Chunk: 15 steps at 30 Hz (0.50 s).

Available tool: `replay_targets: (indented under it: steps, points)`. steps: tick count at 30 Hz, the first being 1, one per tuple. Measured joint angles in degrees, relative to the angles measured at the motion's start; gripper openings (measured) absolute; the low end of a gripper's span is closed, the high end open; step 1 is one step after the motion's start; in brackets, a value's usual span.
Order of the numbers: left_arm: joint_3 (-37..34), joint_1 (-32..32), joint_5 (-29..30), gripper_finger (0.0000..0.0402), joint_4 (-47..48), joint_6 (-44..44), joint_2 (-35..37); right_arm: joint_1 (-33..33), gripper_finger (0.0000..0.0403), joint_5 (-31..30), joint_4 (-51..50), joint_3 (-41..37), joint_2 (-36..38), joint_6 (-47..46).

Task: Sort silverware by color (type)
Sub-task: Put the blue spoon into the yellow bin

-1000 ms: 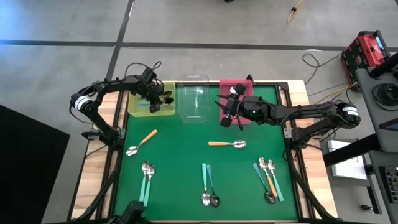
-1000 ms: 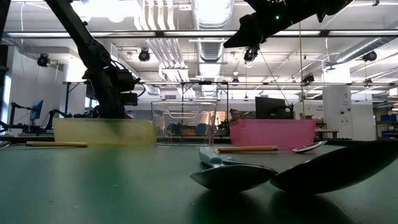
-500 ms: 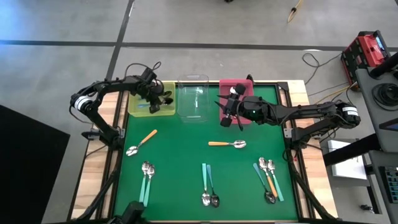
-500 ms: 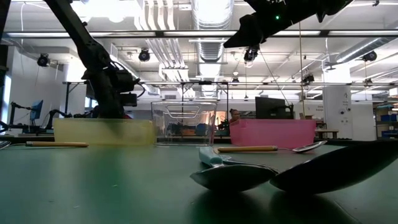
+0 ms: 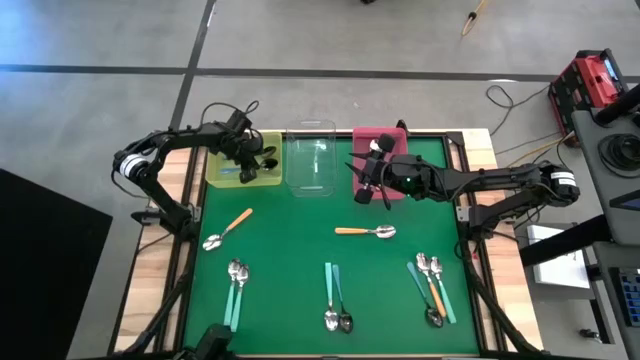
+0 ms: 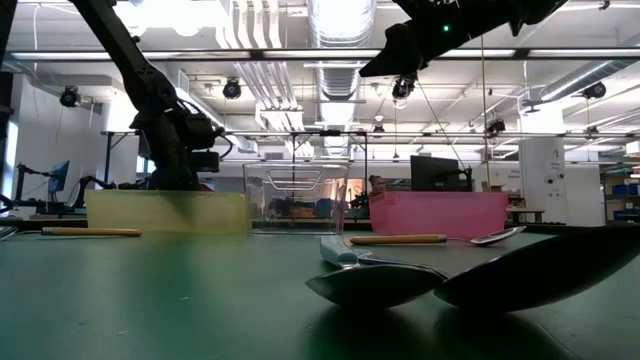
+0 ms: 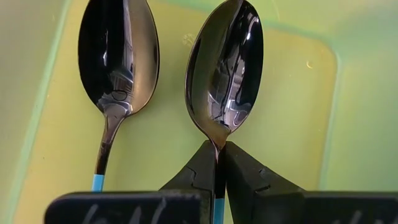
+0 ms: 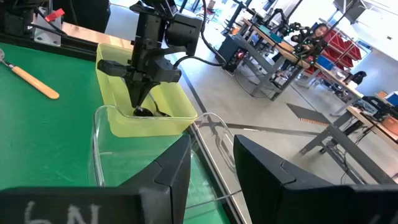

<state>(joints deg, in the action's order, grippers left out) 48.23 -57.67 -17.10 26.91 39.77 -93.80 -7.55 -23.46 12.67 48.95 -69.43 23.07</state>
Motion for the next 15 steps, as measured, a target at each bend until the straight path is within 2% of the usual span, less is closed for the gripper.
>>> replay_targets:
  steps: [15]
  points:
    - [0.0, 0.01, 0.0, 0.0007, -0.41, 0.17, 0.0, -0.02, 0.0114, 0.0, 0.0, 0.0, 0.0, -0.04]
